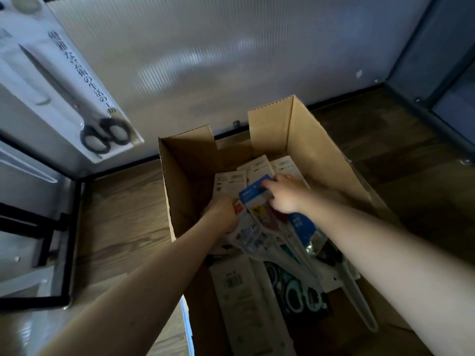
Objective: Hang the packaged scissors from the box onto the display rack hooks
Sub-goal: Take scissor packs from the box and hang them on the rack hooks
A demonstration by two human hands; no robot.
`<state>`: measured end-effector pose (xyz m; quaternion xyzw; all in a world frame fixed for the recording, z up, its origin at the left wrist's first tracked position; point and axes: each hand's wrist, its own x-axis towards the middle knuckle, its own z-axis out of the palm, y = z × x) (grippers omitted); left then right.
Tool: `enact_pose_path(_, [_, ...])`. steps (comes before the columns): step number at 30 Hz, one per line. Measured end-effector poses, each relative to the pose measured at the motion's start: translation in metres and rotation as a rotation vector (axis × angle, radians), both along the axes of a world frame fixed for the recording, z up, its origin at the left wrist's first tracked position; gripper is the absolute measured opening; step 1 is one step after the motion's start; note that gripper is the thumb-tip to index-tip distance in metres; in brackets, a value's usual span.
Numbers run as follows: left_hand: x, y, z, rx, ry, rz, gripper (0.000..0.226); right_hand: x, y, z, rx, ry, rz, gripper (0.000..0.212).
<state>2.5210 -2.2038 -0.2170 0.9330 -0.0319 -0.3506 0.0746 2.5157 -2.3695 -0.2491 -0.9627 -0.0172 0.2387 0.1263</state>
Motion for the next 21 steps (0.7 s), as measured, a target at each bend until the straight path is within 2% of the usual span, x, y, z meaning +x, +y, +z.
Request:
enact_pose_path(4, [0.002, 0.001, -0.002, -0.052, 0.022, -0.068, 0.019, -0.002, 0.010, -0.004, 0.074, -0.077, -0.056, 0.048])
enact_pose_path(7, [0.000, -0.001, 0.000, -0.090, 0.086, -0.087, 0.023, -0.003, 0.012, 0.000, 0.285, -0.115, -0.198, 0.049])
enact_pose_path(11, [0.000, -0.003, 0.014, -0.227, 0.093, -0.045, 0.033, -0.008, 0.006, 0.004, 0.394, -0.113, -0.366, 0.070])
enact_pose_path(12, [-0.001, -0.001, 0.018, -0.240, 0.121, -0.071, 0.036, -0.009, 0.003, 0.004, 0.383, -0.120, -0.391, 0.062])
enact_pose_path(14, [-0.006, 0.004, 0.027, -0.259, 0.169, -0.133, 0.041, -0.010, -0.006, 0.008, 0.298, -0.142, -0.385, 0.026])
enact_pose_path(15, [-0.009, 0.006, 0.030, -0.271, 0.164, -0.161, 0.040, -0.011, -0.010, 0.013, 0.275, -0.131, -0.378, 0.016])
enact_pose_path(18, [-0.018, 0.010, 0.036, -0.269, 0.042, -0.247, 0.031, -0.019, -0.021, 0.025, 0.303, -0.087, -0.400, 0.017])
enact_pose_path(21, [-0.025, 0.014, 0.045, -0.253, -0.116, -0.262, 0.020, -0.028, -0.024, 0.041, 0.344, -0.137, -0.375, 0.014])
